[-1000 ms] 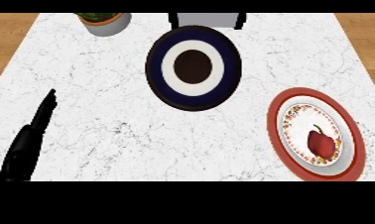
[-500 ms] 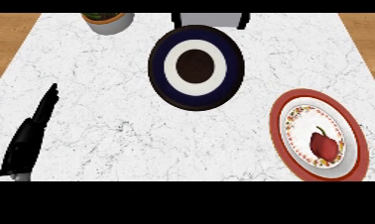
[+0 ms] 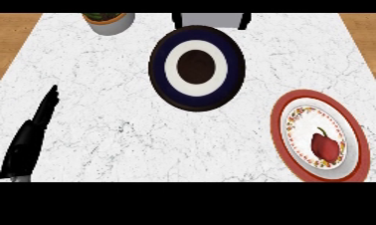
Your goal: Pick the bell pepper from the plate and place it in the plate
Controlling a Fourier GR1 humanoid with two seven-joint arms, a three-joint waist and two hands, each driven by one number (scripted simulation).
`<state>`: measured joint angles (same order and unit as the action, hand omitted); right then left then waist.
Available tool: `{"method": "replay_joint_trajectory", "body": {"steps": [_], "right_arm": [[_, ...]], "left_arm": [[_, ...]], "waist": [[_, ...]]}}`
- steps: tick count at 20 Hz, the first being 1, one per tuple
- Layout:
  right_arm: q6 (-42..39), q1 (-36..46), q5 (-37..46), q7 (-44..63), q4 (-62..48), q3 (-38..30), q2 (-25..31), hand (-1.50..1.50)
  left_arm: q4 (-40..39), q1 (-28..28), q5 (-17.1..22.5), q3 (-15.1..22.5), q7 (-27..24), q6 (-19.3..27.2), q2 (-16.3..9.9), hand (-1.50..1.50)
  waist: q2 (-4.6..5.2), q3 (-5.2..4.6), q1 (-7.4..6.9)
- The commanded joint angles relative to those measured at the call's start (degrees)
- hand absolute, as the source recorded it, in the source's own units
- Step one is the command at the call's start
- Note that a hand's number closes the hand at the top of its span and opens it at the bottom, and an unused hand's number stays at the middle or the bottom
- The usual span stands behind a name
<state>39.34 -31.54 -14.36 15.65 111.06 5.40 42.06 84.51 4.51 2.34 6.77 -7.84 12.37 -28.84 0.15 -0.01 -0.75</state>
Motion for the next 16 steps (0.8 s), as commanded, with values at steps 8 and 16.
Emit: {"method": "replay_joint_trajectory", "body": {"steps": [8, 16], "right_arm": [[-12.34, 13.4, 4.59, 0.51, -16.61, 2.04, -4.15, -1.5], [-14.83, 15.92, 10.85, 5.48, -16.11, 4.55, -9.48, -1.5]], "left_arm": [[-2.36, -1.73, -1.29, -4.36, 0.04, -3.67, 1.66, 0.0], [-0.09, 0.05, -5.03, -5.2, 0.54, -4.51, 4.35, 0.0]], "waist": [[-0.12, 0.03, 0.64], [-0.15, 0.0, 0.68]]}}
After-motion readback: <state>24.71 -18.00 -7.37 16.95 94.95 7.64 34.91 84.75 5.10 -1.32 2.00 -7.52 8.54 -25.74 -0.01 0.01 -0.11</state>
